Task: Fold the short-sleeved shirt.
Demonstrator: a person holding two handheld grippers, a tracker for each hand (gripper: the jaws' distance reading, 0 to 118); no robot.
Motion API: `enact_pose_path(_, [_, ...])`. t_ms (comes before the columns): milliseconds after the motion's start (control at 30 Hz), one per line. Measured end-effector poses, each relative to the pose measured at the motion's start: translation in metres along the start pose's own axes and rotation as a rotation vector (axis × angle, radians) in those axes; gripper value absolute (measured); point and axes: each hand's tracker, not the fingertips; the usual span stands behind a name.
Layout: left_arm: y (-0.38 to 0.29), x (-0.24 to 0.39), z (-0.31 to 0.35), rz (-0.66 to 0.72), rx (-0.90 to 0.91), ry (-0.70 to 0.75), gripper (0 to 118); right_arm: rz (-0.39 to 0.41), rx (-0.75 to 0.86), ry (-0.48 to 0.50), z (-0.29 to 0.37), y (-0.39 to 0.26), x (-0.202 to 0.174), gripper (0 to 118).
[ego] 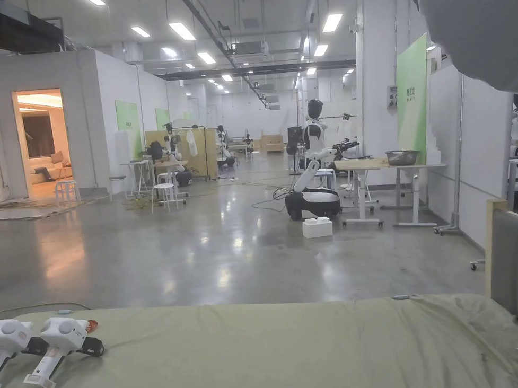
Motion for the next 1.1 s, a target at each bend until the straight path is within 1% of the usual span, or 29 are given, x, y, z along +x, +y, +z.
enact_pose_path(133, [0.000, 0.000, 0.000, -0.001, -0.001, -0.002, 118, 0.000, -0.002, -0.006, -0.001, -0.001, 0.001, 118])
enact_pose_path(233, [-0.001, 0.001, 0.000, -0.002, -0.002, -0.002, 118, -0.025, -0.002, -0.005, -0.003, -0.001, 0.005, 118])
enact_pose_path(300, [-0.001, 0.001, 0.000, -0.002, -0.004, 0.000, 118, -0.055, 0.006, -0.041, -0.004, -0.004, 0.005, 118])
enact_pose_path(367, [-0.001, 0.000, 0.000, 0.002, -0.003, -0.002, 118, -0.042, -0.006, -0.034, -0.004, -0.005, 0.004, 117])
enact_pose_path(400, [-0.001, 0.000, 0.000, 0.003, -0.003, -0.005, 118, -0.035, -0.009, -0.004, -0.003, -0.006, 0.005, 117])
enact_pose_path(467, [0.000, 0.001, 0.000, 0.002, -0.001, -0.004, 118, -0.065, 0.058, 0.074, 0.001, -0.009, 0.008, 117])
enact_pose_path(500, [0.000, 0.001, 0.000, 0.001, -0.001, -0.004, 118, -0.054, 0.079, 0.128, 0.001, -0.009, 0.011, 117])
enact_pose_path(600, [0.000, 0.002, 0.000, 0.005, 0.000, -0.007, 118, 0.046, 0.180, 0.312, 0.002, -0.009, 0.020, 118])
enact_pose_path(633, [0.000, 0.002, 0.000, 0.009, 0.001, -0.006, 118, 0.072, 0.201, 0.320, 0.003, -0.010, 0.019, 118])
enact_pose_path(700, [0.000, 0.003, 0.001, 0.015, 0.004, 0.007, 118, 0.155, 0.231, 0.181, 0.008, -0.010, 0.007, 118])
enact_pose_path(767, [0.000, 0.003, 0.000, 0.011, 0.006, 0.019, 118, 0.218, 0.242, 0.126, 0.006, -0.013, 0.001, 118])
enact_pose_path(833, [0.001, 0.003, -0.001, 0.000, 0.005, 0.029, 118, 0.224, 0.209, 0.098, 0.003, -0.014, 0.002, 118])
enact_pose_path(1000, [-0.005, 0.005, -0.004, -0.008, -0.003, 0.039, 118, 0.213, 0.196, 0.095, -0.004, -0.020, 0.011, 118])
enact_pose_path(1100, [-0.014, 0.005, -0.011, 0.005, -0.025, 0.031, 118, 0.213, 0.184, 0.068, -0.011, -0.027, 0.015, 118])
